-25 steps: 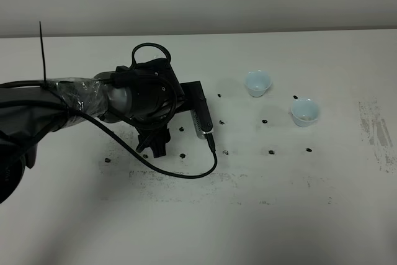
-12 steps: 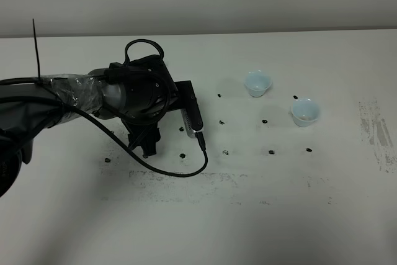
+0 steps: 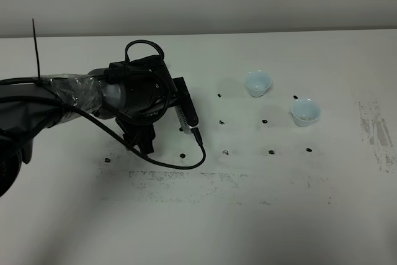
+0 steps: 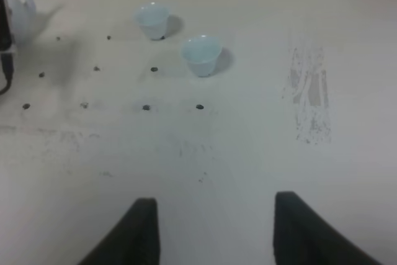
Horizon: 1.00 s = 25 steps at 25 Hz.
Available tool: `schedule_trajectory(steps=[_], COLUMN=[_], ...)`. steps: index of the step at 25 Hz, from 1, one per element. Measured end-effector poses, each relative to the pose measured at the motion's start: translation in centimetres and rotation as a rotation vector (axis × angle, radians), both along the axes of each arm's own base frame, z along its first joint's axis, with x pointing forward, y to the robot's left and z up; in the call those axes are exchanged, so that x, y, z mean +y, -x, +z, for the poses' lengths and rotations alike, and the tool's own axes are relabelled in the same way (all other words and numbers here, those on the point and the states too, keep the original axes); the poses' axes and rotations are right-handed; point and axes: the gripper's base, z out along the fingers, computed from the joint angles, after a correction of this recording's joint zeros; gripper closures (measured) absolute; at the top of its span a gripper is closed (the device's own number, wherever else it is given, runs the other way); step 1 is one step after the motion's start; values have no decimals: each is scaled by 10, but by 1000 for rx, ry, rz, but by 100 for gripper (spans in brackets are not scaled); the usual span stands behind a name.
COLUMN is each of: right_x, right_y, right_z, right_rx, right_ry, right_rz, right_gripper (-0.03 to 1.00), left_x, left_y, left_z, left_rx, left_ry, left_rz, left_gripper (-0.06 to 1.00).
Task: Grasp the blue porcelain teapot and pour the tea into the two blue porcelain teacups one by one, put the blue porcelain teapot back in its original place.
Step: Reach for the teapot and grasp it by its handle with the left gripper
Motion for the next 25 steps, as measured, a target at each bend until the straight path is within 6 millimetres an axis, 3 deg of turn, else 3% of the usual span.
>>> schedule_trajectory(steps=[9,15,19,25], right_x=[0,0,0,0], right_y=[0,0,0,0], right_z=[0,0,0,0], right_rx=[0,0,0,0], right_ry=[0,0,-1,-1], right_rz=[0,0,1,1], right_gripper=[52,52,52,52], left_x=[-4,2,21,59], left_y=[10,21,24,17], left_z=[5,55,78,85], left_rx=[32,-41,-22,9], left_ry=[62,251,341,331], left_rz=[106,339,492,651], left_gripper=[26,26,26,26])
